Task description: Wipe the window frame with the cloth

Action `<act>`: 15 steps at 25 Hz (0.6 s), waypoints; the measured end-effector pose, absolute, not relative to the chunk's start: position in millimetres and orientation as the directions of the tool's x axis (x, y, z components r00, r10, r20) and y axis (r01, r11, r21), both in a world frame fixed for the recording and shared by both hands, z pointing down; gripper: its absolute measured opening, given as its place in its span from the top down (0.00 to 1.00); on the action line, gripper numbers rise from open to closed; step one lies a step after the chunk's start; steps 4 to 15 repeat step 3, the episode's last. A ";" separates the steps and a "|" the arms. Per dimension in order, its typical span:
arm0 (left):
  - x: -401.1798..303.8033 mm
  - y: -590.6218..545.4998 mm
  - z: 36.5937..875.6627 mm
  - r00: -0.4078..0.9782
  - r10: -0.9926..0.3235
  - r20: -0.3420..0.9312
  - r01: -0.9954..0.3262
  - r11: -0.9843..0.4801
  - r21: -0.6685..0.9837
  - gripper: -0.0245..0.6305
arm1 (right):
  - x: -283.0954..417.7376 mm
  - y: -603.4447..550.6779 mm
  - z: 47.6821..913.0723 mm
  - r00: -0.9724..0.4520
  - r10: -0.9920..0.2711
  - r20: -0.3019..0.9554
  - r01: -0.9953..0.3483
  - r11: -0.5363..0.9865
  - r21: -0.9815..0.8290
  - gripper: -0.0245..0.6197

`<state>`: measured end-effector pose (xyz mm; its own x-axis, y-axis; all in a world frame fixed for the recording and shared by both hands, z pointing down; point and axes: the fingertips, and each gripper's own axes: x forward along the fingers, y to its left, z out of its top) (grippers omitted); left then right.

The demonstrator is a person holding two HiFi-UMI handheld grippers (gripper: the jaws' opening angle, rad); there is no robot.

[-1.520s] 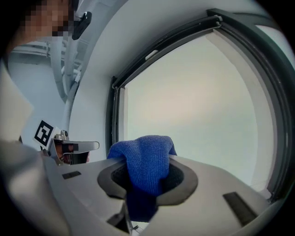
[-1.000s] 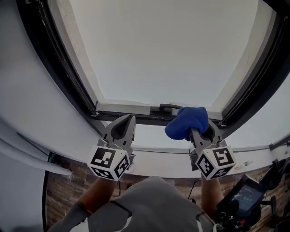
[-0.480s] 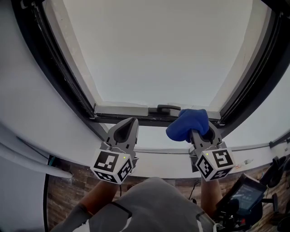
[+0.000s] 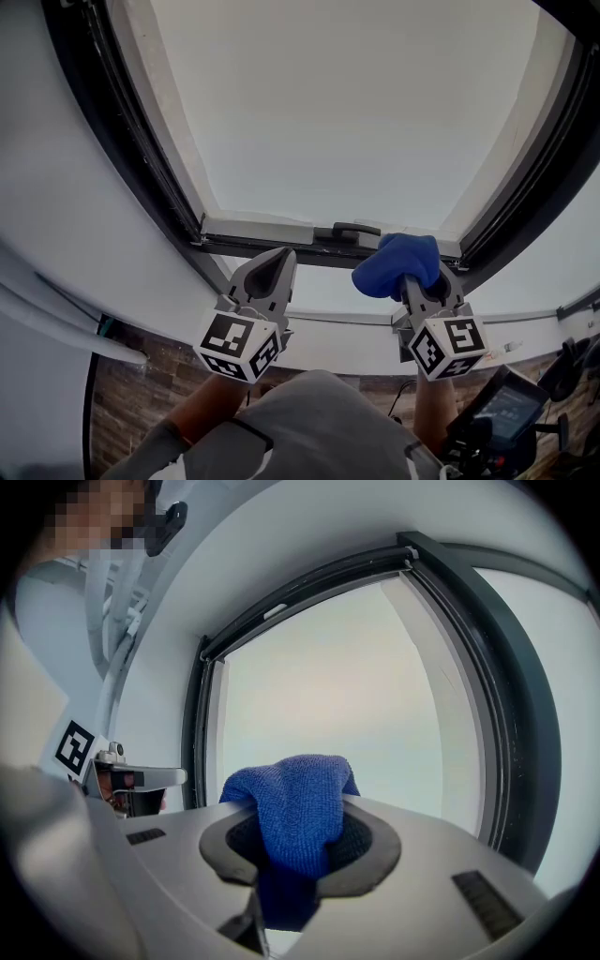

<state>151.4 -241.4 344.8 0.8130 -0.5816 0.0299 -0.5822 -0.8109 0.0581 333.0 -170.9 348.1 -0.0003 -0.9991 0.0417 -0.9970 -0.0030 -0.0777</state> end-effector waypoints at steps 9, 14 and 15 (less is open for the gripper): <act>152.1 -240.7 343.8 0.817 -0.576 0.030 -0.576 -0.816 0.051 0.95 | 333.3 -170.4 347.3 0.005 -0.999 0.038 -0.997 -0.008 -0.073 0.78; 152.1 -240.7 343.8 0.817 -0.576 0.030 -0.576 -0.816 0.051 0.95 | 333.3 -170.4 347.3 0.005 -0.999 0.038 -0.997 -0.008 -0.073 0.78; 152.1 -240.7 343.8 0.817 -0.576 0.030 -0.576 -0.816 0.051 0.95 | 333.3 -170.4 347.3 0.005 -0.999 0.038 -0.997 -0.008 -0.073 0.78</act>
